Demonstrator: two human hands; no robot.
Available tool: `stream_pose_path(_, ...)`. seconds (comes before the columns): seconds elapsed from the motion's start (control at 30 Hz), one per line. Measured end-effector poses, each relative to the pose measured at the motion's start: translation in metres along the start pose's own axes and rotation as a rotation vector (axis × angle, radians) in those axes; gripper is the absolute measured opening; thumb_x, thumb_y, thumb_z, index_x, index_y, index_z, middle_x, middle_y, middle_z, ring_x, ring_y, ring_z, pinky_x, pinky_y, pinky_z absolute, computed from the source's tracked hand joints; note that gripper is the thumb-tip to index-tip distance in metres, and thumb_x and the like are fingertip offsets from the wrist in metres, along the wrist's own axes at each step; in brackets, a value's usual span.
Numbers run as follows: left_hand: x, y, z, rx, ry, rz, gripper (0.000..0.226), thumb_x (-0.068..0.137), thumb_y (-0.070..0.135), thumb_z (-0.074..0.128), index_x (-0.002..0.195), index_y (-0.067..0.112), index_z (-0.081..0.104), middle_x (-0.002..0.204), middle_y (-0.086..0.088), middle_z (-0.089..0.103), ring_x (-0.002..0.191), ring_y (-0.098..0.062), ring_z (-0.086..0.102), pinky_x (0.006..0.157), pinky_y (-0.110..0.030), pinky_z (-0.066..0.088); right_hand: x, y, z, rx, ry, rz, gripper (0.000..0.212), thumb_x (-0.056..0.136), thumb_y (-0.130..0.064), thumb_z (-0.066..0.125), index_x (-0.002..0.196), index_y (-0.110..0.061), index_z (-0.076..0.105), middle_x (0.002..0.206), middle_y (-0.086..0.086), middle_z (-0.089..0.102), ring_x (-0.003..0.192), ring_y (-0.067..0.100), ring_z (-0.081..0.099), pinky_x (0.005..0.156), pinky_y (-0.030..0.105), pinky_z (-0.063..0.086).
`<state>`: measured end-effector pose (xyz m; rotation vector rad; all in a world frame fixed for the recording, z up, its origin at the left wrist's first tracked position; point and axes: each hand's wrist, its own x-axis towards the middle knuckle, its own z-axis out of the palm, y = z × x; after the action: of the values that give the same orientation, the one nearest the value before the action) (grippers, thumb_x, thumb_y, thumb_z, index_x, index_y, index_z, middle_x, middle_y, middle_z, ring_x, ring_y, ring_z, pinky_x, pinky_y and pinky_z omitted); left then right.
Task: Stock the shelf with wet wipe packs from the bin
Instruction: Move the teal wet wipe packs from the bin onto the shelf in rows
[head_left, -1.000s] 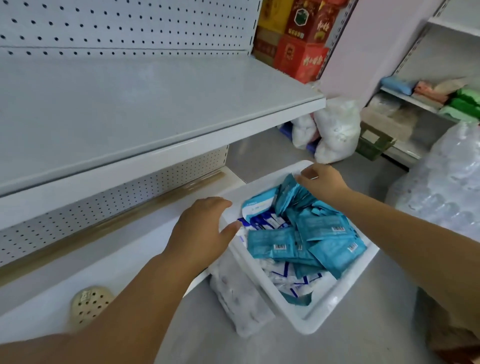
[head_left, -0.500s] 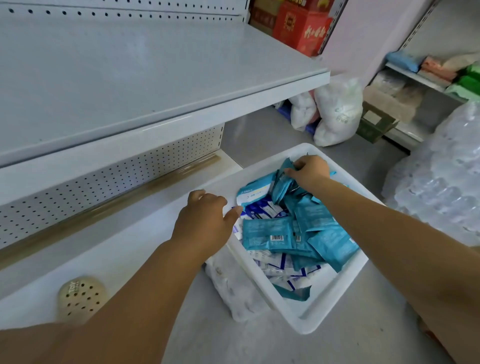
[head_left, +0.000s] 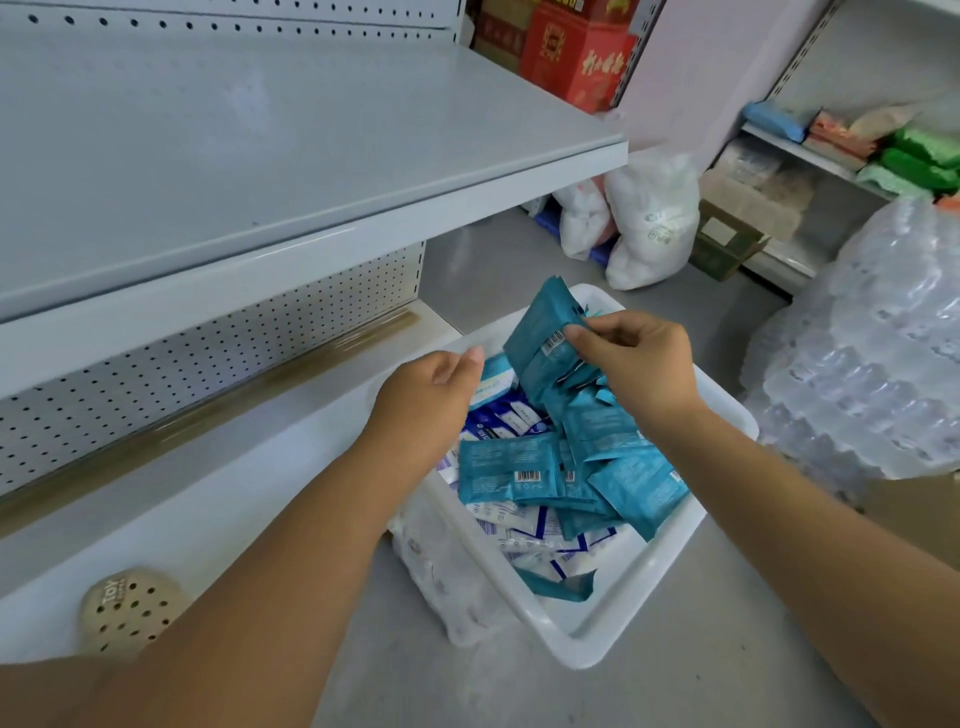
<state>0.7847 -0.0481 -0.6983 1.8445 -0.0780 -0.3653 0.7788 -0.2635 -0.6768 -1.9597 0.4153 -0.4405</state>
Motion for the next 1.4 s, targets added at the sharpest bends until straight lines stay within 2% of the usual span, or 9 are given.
stream_pose_path(0.1, -0.002, 0.012, 0.003, -0.466, -0.181, -0.272, 0.054, 0.090, 0.067, 0.051, 0.117, 0.021, 0.061, 0.118, -0.010, 0.067, 0.100, -0.026, 0.072, 0.096, -0.043, 0.056, -0.033, -0.014, 0.004, 0.065, -0.112, -0.088, 0.006, 0.081, -0.017, 0.083, 0.083, -0.014, 0.079, 0.077, -0.004, 0.076, 0.068, 0.007, 0.068, 0.069, 0.020, 0.055)
stream_pose_path(0.2, -0.006, 0.016, 0.003, -0.727, -0.286, -0.361, 0.077, 0.085, 0.069, 0.055, 0.126, 0.005, 0.058, 0.117, -0.021, 0.069, 0.103, -0.032, 0.071, 0.098, -0.045, 0.054, -0.064, -0.012, 0.013, 0.031, -0.269, -0.213, 0.010, 0.079, -0.015, 0.083, 0.088, -0.013, 0.080, 0.090, -0.002, 0.077, 0.088, 0.008, 0.072, 0.084, 0.021, 0.056)
stream_pose_path(0.37, -0.014, 0.011, -0.006, -0.800, -0.258, -0.341, 0.045, 0.098, 0.041, 0.058, 0.125, 0.006, 0.065, 0.114, -0.017, 0.073, 0.102, -0.027, 0.072, 0.084, -0.038, 0.060, -0.080, -0.004, 0.019, 0.006, -0.396, -0.464, 0.014, 0.083, -0.016, 0.079, 0.096, -0.011, 0.079, 0.103, 0.000, 0.076, 0.106, 0.012, 0.070, 0.097, 0.029, 0.053)
stream_pose_path(0.53, -0.018, 0.010, -0.016, -0.772, -0.249, -0.308, 0.029, 0.102, 0.018, 0.052, 0.124, 0.004, 0.064, 0.114, -0.016, 0.073, 0.100, -0.028, 0.073, 0.081, -0.037, 0.062, -0.075, -0.012, 0.010, 0.195, -0.337, -0.250, 0.017, 0.090, -0.014, 0.073, 0.105, -0.007, 0.075, 0.103, 0.001, 0.077, 0.100, 0.017, 0.072, 0.091, 0.030, 0.057)
stream_pose_path(0.67, -0.018, 0.007, -0.022, -0.727, -0.281, -0.279, 0.030, 0.099, 0.017, 0.058, 0.127, 0.008, 0.064, 0.118, -0.014, 0.072, 0.110, -0.030, 0.069, 0.095, -0.045, 0.056, -0.057, -0.010, 0.006, 0.005, -0.165, -0.016, 0.034, 0.087, -0.041, 0.075, 0.115, -0.025, 0.068, 0.114, -0.010, 0.070, 0.108, 0.007, 0.065, 0.094, 0.027, 0.054)
stream_pose_path(0.73, -0.020, 0.005, -0.022, -0.702, -0.285, -0.267, 0.031, 0.094, 0.019, 0.063, 0.124, 0.010, 0.066, 0.117, -0.012, 0.073, 0.110, -0.028, 0.069, 0.094, -0.043, 0.056, -0.051, -0.007, 0.006, 0.088, -0.266, 0.140, 0.048, 0.083, -0.050, 0.075, 0.122, -0.024, 0.064, 0.119, -0.006, 0.070, 0.110, 0.011, 0.067, 0.094, 0.030, 0.054)
stream_pose_path(0.83, -0.022, 0.004, -0.024, -0.660, -0.274, -0.223, 0.036, 0.083, 0.021, 0.071, 0.119, 0.013, 0.069, 0.112, -0.008, 0.075, 0.103, -0.023, 0.072, 0.086, -0.038, 0.058, -0.053, -0.010, 0.009, 0.370, -0.442, 0.312, 0.038, 0.093, -0.033, 0.068, 0.123, -0.010, 0.063, 0.116, 0.005, 0.074, 0.109, 0.020, 0.070, 0.090, 0.032, 0.057)
stream_pose_path(1.03, -0.025, 0.005, -0.032, -0.657, -0.241, -0.176, 0.041, 0.073, 0.016, 0.075, 0.114, 0.011, 0.071, 0.110, -0.009, 0.075, 0.100, -0.023, 0.073, 0.083, -0.038, 0.060, -0.055, -0.017, 0.009, 0.395, -0.408, 0.227, 0.027, 0.094, -0.019, 0.066, 0.118, -0.005, 0.068, 0.111, 0.008, 0.076, 0.104, 0.024, 0.073, 0.086, 0.030, 0.060)
stream_pose_path(1.4, -0.032, 0.017, -0.048, -0.801, -0.111, -0.229, 0.026, 0.100, 0.035, 0.055, 0.114, 0.019, 0.071, 0.105, -0.004, 0.077, 0.086, -0.019, 0.075, 0.089, -0.043, 0.057, -0.049, -0.030, -0.002, 0.509, -0.402, 0.337, 0.029, 0.094, -0.017, 0.065, 0.121, -0.007, 0.066, 0.114, 0.011, 0.075, 0.102, 0.022, 0.073, 0.068, 0.020, 0.059)
